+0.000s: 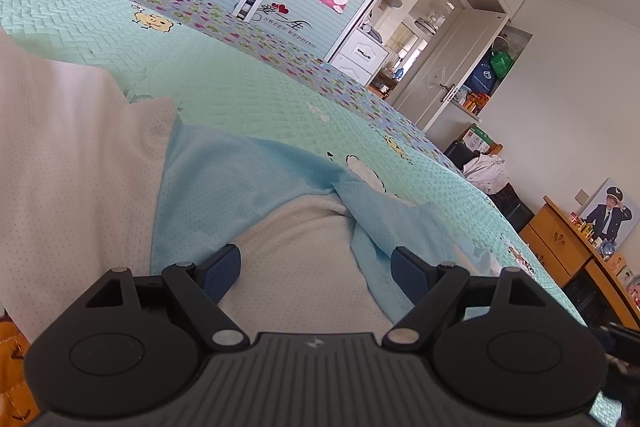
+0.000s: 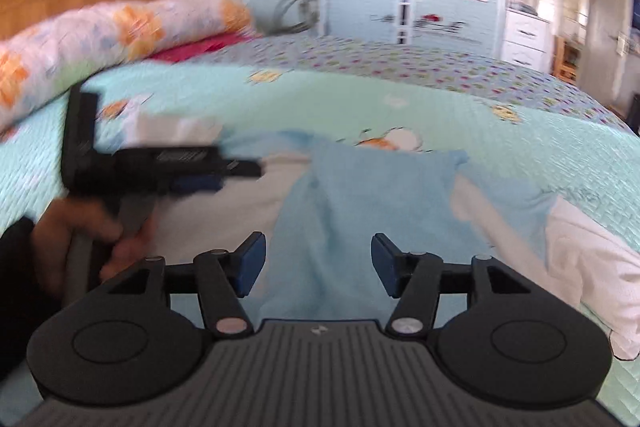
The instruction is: Fold clothes
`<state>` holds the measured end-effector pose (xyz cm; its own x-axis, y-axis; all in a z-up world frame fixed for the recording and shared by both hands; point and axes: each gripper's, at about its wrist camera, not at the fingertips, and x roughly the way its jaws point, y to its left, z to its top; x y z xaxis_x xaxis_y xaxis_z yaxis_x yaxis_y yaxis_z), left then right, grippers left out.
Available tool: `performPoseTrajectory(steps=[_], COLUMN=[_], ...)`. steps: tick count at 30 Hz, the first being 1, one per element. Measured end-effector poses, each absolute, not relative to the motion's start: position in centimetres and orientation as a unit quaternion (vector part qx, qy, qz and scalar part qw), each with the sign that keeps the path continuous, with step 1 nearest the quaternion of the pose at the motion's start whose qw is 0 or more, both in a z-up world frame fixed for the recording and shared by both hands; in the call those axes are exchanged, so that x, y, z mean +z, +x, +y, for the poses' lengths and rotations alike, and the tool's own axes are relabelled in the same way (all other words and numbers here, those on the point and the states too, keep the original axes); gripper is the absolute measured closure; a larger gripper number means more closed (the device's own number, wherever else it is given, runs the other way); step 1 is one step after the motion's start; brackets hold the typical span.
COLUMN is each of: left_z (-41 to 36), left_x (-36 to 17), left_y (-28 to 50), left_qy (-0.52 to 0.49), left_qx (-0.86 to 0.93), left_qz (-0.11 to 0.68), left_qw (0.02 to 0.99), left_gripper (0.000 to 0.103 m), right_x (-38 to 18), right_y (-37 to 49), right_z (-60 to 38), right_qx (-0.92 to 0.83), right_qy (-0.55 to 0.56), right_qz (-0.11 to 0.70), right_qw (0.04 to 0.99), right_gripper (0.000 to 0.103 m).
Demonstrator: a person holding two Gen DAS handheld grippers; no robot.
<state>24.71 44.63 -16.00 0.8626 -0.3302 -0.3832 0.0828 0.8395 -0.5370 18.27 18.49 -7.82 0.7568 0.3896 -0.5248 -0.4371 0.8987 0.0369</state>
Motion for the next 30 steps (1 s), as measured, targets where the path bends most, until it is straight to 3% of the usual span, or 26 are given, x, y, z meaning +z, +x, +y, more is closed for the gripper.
performPoseTrajectory(steps=[9,13,16,20,22,26,30], left_z=[44.5,44.5,44.6,44.4,44.4,44.4,44.6], left_x=[-16.0,-16.0,-16.0,-16.0,-16.0,-16.0,-16.1], left_y=[24.5,24.5,24.5,24.4,24.4,24.3,24.4], left_qy=[-0.259,-0.259,-0.262,-0.261,-0.261,-0.259,-0.259], left_qx=[-0.111,-0.111,-0.111,-0.111,-0.111,-0.110,-0.111], left_qz=[0.237,0.237,0.237,0.237,0.238,0.238,0.237], left_qw=[0.930,0.930,0.929,0.929,0.929,0.930,0.930], left_gripper=[0.018,0.018,0.018,0.018,0.018,0.018,0.018], right_x=[-9.8,-12.3,-12.2,-10.7,-10.3,-10.0,-12.1], right_y=[27.6,34.0,36.3,33.8,33.4,34.9,41.8], right_z=[21.0,24.0,24.1,21.7,21.0,20.2,22.3], right_qx=[0.214,0.222,0.194,0.209,0.196,0.170,0.147], right_qy=[-0.031,-0.041,-0.010,0.055,0.045,0.033,-0.005], right_qz=[0.298,0.362,0.348,0.333,0.324,0.323,0.368], right_qw=[0.930,0.905,0.917,0.918,0.924,0.930,0.918], right_gripper=[0.051,0.084,0.083,0.066,0.064,0.064,0.065])
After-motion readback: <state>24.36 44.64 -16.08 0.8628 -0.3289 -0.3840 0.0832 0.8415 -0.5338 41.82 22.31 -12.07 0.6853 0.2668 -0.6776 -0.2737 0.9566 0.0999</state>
